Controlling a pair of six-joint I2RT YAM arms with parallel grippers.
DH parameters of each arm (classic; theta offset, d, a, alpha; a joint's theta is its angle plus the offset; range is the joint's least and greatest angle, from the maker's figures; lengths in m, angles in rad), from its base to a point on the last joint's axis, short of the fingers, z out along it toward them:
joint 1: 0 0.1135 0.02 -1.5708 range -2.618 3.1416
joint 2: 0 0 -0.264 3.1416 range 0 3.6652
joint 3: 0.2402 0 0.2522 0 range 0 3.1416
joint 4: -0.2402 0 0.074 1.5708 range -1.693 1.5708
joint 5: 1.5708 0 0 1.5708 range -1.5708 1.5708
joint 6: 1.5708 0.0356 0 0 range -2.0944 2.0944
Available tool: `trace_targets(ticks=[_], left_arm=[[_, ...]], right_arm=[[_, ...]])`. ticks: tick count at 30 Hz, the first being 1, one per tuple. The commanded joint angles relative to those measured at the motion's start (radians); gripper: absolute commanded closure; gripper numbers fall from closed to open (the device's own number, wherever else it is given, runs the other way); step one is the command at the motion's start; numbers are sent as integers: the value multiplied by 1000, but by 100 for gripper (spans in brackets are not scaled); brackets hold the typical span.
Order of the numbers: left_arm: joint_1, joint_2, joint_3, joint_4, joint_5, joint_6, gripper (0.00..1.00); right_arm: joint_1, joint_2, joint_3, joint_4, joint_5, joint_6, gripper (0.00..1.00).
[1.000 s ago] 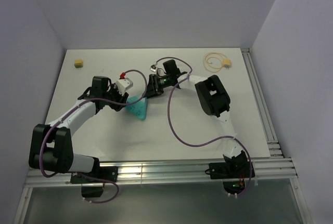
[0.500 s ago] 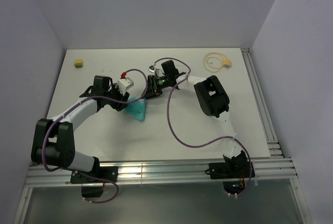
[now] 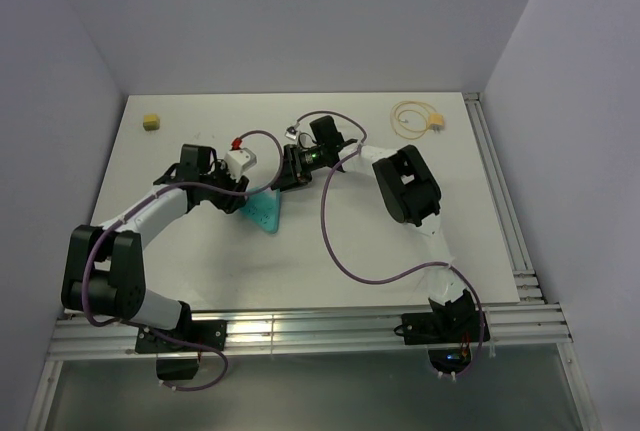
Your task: Insert the plug
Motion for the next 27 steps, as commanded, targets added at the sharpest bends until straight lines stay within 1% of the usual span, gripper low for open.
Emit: trace_targets(ticks=[1, 6, 13, 27], left_arm=[[11, -28, 4, 16, 21, -20, 100], [17, -47, -10, 34, 13, -27, 100], [22, -24, -1, 18, 31, -32, 100], [22, -53, -44, 39, 45, -50, 100]], right_arm=[[8, -25, 0, 16, 35, -25, 100], [11, -22, 3, 14, 35, -21, 100], [12, -24, 1, 10, 37, -26, 100], [15, -24, 4, 11, 33, -25, 100]])
